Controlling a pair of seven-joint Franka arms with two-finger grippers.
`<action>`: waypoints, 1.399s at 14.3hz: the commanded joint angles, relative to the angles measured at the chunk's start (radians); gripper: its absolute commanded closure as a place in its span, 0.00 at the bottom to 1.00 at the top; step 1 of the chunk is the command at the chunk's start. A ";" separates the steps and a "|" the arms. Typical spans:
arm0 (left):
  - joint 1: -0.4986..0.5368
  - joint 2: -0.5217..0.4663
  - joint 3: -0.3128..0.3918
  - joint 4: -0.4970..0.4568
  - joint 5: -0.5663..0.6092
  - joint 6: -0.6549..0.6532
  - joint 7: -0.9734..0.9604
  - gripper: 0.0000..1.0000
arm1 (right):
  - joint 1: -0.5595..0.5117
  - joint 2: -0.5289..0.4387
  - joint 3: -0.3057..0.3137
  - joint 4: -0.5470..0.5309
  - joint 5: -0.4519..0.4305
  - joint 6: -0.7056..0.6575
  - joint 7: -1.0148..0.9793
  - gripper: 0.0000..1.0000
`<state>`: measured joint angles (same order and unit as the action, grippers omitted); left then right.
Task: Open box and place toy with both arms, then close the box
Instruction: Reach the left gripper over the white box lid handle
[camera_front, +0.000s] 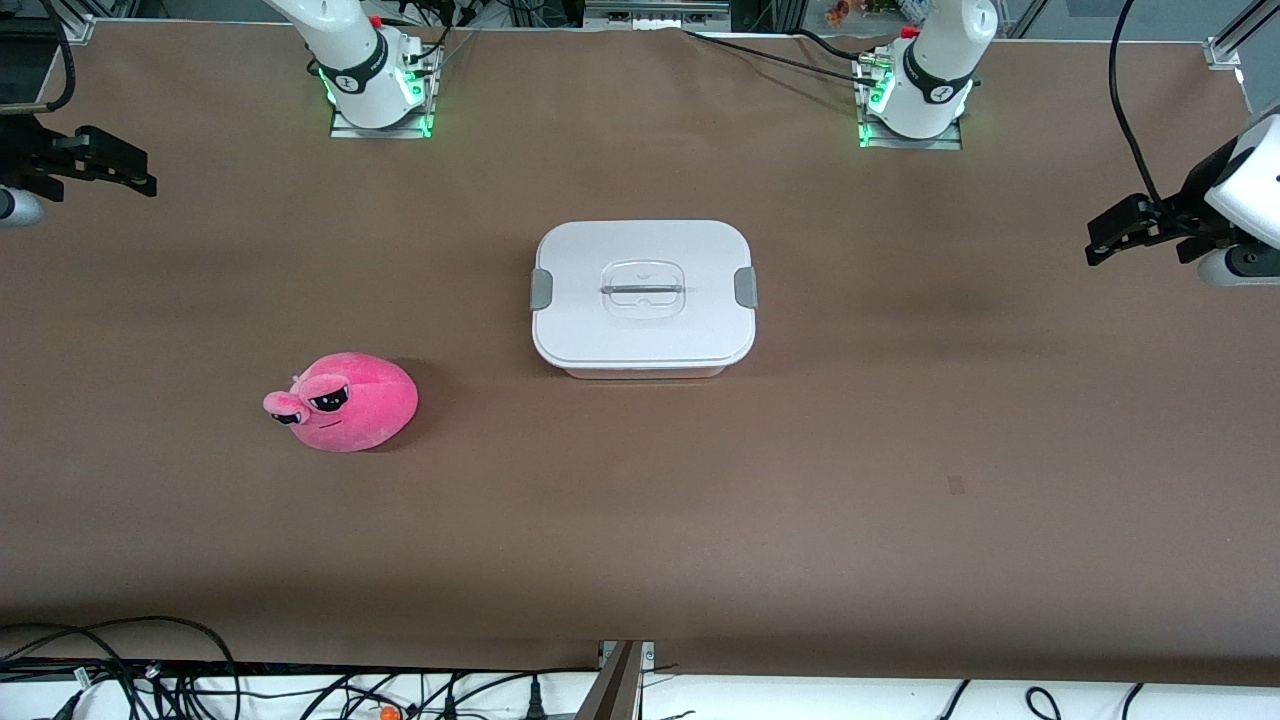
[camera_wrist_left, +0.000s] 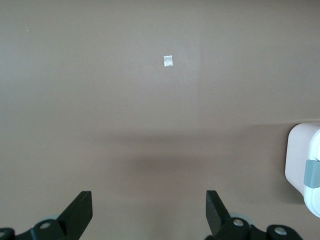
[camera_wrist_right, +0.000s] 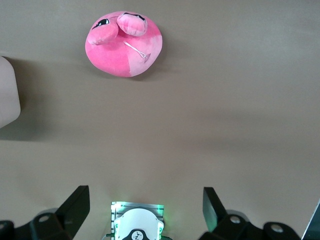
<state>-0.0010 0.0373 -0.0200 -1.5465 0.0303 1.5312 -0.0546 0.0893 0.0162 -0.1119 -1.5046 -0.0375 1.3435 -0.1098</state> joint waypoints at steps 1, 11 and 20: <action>0.012 0.013 0.002 0.029 -0.015 -0.025 0.010 0.00 | -0.005 0.005 -0.003 0.015 0.010 -0.006 0.005 0.00; -0.019 0.038 -0.044 0.029 -0.065 -0.179 0.009 0.00 | -0.005 0.010 -0.003 0.017 0.010 -0.003 0.004 0.00; -0.221 0.194 -0.204 0.043 -0.141 -0.156 0.248 0.00 | -0.008 0.018 -0.003 0.017 0.007 -0.003 -0.010 0.00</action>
<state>-0.1635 0.1639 -0.2280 -1.5465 -0.0864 1.3522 0.1420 0.0864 0.0258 -0.1150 -1.5045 -0.0376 1.3439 -0.1099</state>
